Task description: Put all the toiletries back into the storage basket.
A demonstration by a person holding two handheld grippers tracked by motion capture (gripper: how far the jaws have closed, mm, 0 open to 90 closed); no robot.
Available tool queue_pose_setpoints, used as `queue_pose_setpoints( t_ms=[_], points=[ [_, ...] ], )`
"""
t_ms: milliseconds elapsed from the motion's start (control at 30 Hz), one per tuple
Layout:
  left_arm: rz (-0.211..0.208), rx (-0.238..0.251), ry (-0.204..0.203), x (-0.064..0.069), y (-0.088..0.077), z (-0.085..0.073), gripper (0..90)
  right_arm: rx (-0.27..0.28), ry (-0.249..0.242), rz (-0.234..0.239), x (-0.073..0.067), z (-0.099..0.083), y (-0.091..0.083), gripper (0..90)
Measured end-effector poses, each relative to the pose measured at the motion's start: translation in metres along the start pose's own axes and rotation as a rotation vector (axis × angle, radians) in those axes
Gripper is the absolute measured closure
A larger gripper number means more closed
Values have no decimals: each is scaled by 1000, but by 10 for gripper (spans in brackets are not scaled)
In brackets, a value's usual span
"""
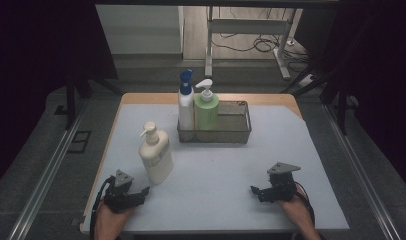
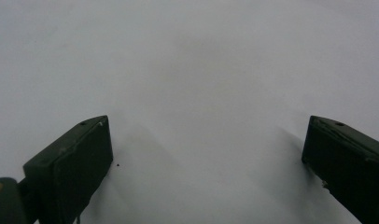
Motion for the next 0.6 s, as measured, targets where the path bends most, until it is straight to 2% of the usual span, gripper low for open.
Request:
queue_pose_setpoints(
  t_ms=[233,300,433,600],
  points=[
    [-8,-13,-26,-13,0,6,437,4,-1,-1,0,0,0,12],
    [4,-20,-18,-17,0,8,459,4,-1,-2,0,0,0,12],
    [2,-31,-35,-25,1,15,583,4,-1,-2,0,0,0,12],
    [-31,-54,-10,-23,7,24,746,5,-1,-2,0,0,0,12]
  ],
)
Point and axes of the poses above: each handheld gripper's, and its own axes: y roughly forward along the jaws, z roughly out of its top, x roughly to its right, the point moved 7 cm from there along y, roughly forward along the jaws, and after that the axes turned 13 degrees about -y, right-handed, at the moved point
